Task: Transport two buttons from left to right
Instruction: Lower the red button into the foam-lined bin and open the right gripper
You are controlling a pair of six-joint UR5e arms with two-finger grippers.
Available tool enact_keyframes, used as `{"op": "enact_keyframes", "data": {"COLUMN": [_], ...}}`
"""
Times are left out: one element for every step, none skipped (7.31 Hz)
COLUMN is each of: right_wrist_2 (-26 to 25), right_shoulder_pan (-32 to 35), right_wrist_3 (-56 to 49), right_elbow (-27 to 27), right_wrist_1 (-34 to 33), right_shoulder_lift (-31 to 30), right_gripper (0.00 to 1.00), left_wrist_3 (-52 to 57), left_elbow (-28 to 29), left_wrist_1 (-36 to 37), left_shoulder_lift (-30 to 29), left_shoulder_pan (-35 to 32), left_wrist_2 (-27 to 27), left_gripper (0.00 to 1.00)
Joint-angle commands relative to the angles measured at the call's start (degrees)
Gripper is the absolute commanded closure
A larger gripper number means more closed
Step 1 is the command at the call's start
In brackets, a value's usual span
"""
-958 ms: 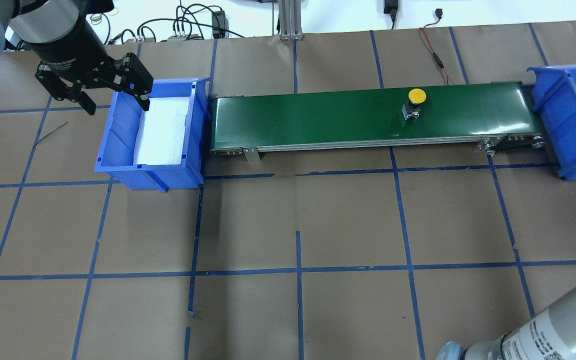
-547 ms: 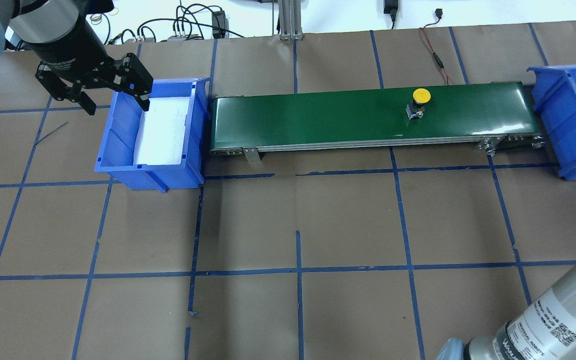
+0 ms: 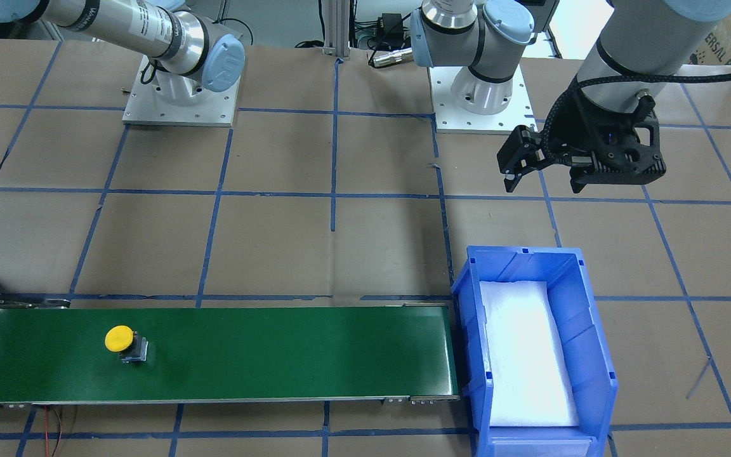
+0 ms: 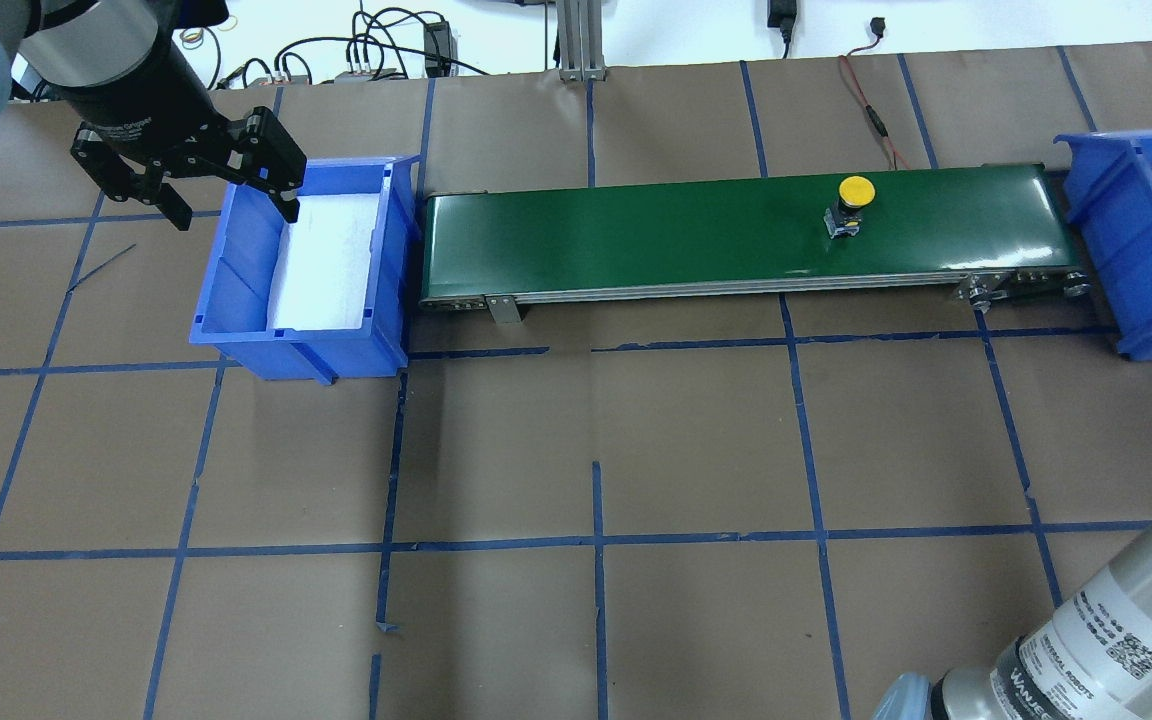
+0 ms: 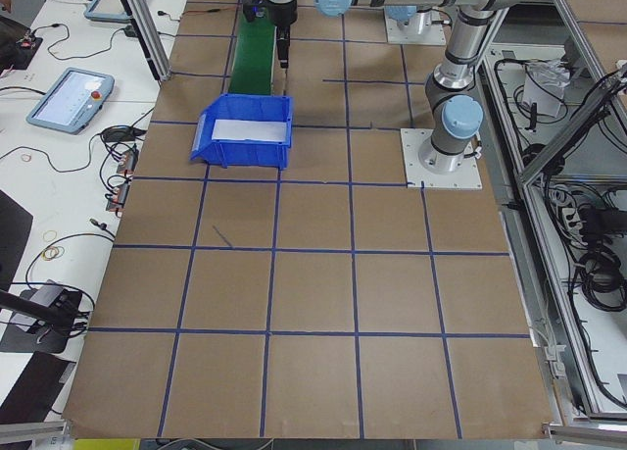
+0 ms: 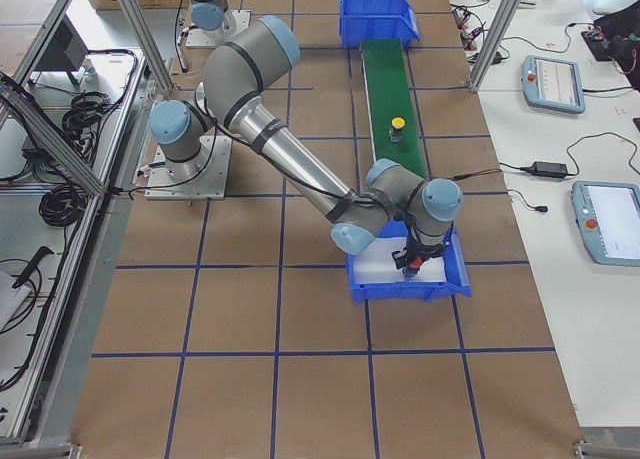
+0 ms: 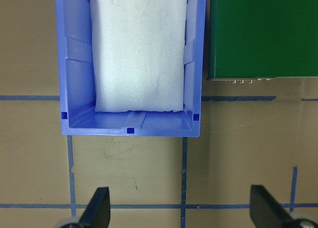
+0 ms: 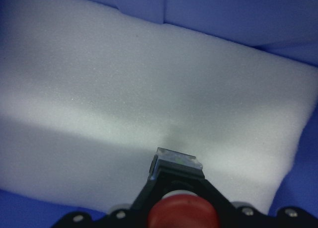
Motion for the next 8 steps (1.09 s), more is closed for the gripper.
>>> {"op": "enact_keyframes", "data": {"right_wrist_2": [-0.16,-0.25,-0.42,-1.21,-2.17,-1.92,-2.18,-2.36], "right_shoulder_pan": [-0.24,-0.24,-0.24,-0.24,0.11,1.51,5.00,8.17], "right_wrist_3": [1.01,1.36,1.98,5.03,7.58,11.00,13.73,17.24], "right_elbow": [0.66,0.57,0.48,1.53,3.80,4.43,4.70,5.31], "right_wrist_1": [-0.01,-0.01,0.08,1.39,3.05,6.64,8.50,8.61], "right_shoulder_lift": [-0.24,-0.59,-1.81,-4.95,-9.07,-11.46,-13.40,-13.77], "right_gripper": [0.00,0.00,0.00,0.00,0.00,0.00,0.00,0.00], "left_wrist_3": [0.14,0.14,0.14,0.05,0.14,0.14,0.14,0.05], "left_elbow": [-0.37,-0.29,-0.29,-0.20,-0.11,-0.20,-0.20,-0.20], "left_wrist_1": [0.31,0.39,0.31,0.31,0.31,0.31,0.31,0.31], "left_shoulder_lift": [0.00,0.00,0.00,0.00,0.00,0.00,0.00,0.00], "left_shoulder_pan": [0.01,0.10,0.10,0.10,0.10,0.10,0.01,0.01], "left_wrist_2": [0.07,-0.02,0.24,0.07,0.42,0.60,0.51,0.60], "left_gripper": [0.00,0.00,0.00,0.00,0.00,0.00,0.00,0.00]}}
